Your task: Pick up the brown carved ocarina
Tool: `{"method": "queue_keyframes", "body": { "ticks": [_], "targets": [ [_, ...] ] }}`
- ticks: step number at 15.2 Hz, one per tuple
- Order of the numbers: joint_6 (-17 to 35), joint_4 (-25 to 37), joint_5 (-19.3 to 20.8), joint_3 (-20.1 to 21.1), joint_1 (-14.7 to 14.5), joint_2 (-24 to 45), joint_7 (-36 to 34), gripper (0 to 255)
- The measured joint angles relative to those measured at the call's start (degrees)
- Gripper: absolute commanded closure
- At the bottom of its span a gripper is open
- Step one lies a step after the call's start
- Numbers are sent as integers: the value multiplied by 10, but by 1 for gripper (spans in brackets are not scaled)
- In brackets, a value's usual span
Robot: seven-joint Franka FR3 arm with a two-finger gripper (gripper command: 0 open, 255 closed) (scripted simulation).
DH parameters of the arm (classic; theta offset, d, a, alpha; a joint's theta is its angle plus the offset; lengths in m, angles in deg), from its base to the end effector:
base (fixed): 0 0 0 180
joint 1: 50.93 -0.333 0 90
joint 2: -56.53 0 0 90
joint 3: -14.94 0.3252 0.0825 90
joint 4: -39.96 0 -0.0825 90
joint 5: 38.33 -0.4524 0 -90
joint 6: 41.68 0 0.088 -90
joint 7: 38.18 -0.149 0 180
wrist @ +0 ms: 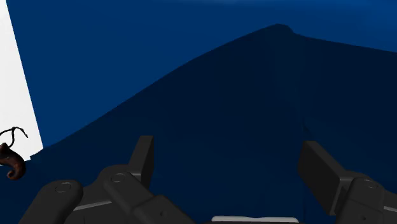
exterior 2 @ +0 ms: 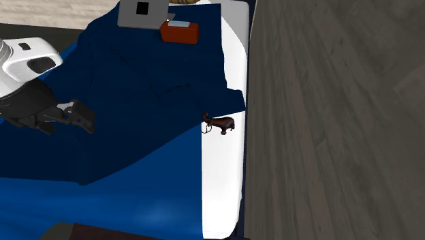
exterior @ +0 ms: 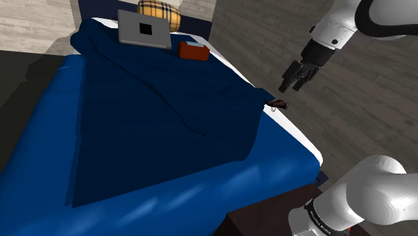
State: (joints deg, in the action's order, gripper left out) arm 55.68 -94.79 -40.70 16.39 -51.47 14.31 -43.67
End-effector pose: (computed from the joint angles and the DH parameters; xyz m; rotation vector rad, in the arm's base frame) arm 0.3980 0.0206 0.5506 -3.1076 0.1096 -0.1283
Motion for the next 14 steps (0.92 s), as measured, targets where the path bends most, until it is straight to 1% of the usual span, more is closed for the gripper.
{"method": "queue_keyframes", "body": {
  "ticks": [3, 7, 14],
  "targets": [
    [15, -5, 7, -9, 8, 9, 4, 0],
    [65, -24, 27, -38, 33, 39, 17, 0],
    [154, -29, 56, -90, 75, 116, 38, 0]
  ]
}}
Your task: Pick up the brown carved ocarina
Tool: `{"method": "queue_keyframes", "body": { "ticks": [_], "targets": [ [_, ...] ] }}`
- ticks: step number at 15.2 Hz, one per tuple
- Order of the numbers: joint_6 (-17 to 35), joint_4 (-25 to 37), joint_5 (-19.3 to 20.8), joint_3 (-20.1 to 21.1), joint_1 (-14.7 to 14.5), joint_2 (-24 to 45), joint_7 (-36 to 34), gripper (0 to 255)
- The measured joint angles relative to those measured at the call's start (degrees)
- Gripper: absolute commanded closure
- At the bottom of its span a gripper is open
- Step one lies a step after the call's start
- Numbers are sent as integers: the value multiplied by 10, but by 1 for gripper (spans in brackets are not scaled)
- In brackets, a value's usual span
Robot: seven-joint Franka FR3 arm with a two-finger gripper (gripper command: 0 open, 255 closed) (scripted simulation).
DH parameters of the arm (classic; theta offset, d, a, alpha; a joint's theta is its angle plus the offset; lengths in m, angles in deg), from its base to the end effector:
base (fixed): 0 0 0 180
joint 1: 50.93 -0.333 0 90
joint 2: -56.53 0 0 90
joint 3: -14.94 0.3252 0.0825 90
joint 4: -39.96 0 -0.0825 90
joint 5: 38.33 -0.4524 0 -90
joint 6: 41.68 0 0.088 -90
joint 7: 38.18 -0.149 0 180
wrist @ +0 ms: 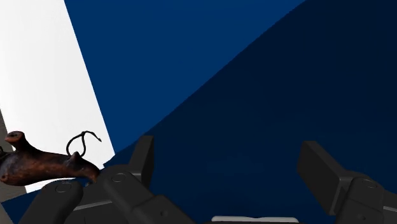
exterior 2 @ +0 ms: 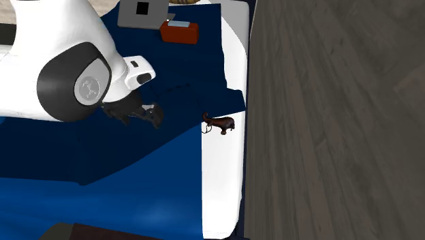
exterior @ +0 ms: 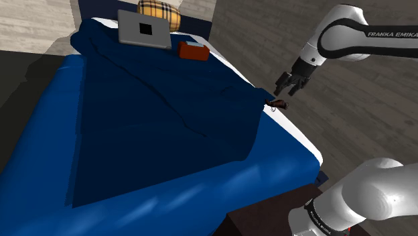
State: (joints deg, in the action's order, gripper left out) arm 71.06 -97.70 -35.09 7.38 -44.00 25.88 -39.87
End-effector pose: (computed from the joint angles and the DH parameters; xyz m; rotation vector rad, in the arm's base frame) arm 0.4488 -0.1221 0.4596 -3.1099 0.3877 -0.1531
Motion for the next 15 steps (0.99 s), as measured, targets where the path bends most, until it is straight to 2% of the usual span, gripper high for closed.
{"method": "queue_keyframes", "body": {
  "ticks": [7, 15],
  "targets": [
    [81, 12, 15, -52, 36, 85, 19, 0],
    [168, 54, 1, -113, 69, 206, 54, 0]
  ]
}}
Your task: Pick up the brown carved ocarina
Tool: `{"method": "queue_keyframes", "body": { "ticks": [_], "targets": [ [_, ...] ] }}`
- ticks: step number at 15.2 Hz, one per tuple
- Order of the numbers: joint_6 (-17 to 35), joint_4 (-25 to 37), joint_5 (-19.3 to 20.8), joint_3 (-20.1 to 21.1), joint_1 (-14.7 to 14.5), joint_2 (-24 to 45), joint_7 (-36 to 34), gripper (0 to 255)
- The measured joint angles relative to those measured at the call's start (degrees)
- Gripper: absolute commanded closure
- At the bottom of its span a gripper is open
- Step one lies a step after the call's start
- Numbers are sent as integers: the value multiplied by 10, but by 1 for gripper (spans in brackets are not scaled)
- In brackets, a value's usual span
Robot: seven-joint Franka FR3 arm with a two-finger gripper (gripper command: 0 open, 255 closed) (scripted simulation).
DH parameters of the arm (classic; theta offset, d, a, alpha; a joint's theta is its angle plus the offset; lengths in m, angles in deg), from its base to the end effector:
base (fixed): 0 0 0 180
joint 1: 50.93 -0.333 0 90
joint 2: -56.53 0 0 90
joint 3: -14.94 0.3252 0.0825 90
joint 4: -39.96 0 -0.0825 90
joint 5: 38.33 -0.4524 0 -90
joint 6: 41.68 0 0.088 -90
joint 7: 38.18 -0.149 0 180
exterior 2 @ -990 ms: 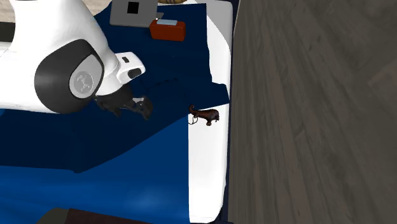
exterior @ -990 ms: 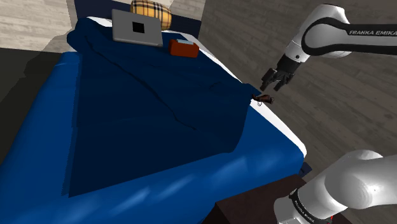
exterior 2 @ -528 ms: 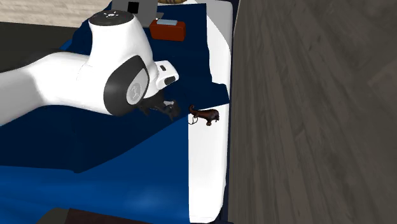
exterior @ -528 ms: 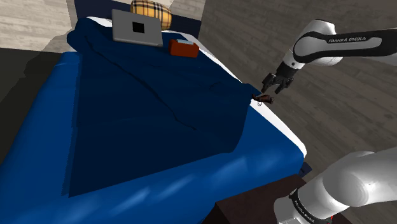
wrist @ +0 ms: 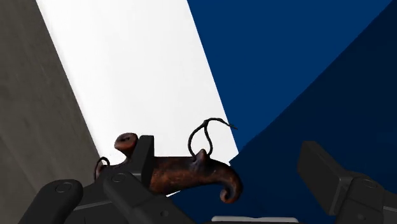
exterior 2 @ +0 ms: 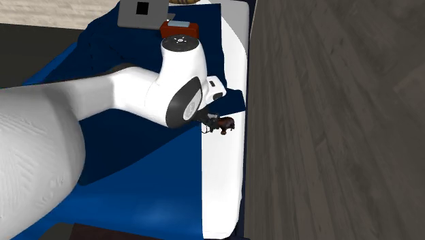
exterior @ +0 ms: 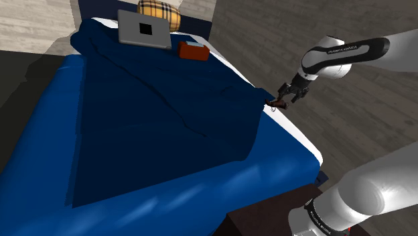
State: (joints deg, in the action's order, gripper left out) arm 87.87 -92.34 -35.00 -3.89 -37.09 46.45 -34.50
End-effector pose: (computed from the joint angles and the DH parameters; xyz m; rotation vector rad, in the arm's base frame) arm 0.4683 -0.3027 0.3544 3.0228 -0.7242 0.1815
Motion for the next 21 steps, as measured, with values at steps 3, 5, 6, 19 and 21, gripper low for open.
{"method": "queue_keyframes", "body": {
  "ticks": [3, 5, 6, 19, 21],
  "targets": [
    [26, 25, -18, -21, 12, 50, 18, 0],
    [43, 46, -35, -34, 21, 87, 34, 0],
    [51, 51, -42, -38, 24, 101, 38, 0],
    [113, 48, -81, -43, 35, 164, 67, 255],
    [113, 48, -81, -43, 35, 164, 67, 255]
  ]
}}
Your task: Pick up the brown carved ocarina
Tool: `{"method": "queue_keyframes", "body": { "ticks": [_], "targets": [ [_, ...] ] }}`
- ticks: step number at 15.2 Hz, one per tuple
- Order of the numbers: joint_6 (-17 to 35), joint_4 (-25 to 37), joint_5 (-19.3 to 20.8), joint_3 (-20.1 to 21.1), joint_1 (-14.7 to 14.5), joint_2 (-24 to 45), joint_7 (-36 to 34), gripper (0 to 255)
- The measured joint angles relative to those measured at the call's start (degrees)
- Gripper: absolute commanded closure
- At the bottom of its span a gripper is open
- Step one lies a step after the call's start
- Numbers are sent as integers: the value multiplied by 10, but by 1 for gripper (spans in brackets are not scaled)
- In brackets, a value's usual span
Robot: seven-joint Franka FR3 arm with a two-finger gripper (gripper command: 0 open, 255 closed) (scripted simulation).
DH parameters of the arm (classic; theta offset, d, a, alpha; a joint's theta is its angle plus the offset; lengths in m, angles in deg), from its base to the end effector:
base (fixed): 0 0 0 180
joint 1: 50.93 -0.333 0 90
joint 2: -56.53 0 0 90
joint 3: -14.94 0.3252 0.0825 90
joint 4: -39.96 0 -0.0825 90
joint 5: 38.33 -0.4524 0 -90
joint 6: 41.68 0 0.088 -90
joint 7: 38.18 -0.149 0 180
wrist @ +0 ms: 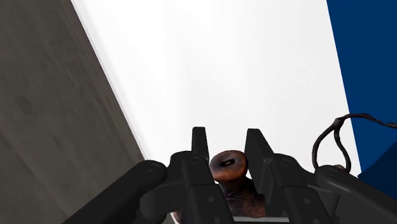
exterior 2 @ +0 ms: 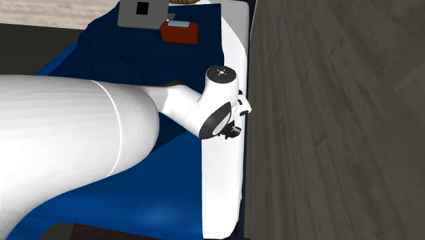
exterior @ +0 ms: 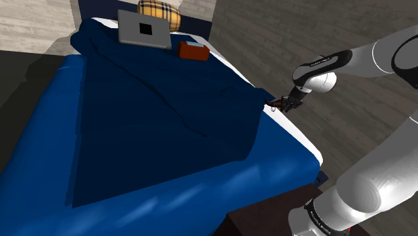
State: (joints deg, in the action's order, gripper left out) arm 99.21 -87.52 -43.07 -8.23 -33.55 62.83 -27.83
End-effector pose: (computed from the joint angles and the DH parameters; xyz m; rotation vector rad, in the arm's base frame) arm 0.4621 -0.3949 0.2622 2.9597 -0.8876 0.1962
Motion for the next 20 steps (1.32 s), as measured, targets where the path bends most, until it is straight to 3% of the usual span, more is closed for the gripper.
{"method": "queue_keyframes", "body": {
  "ticks": [6, 20],
  "targets": [
    [-3, 1, 2, 0, 0, -2, -1, 255],
    [-102, 46, 40, -3, -4, -62, -28, 255]
  ]
}}
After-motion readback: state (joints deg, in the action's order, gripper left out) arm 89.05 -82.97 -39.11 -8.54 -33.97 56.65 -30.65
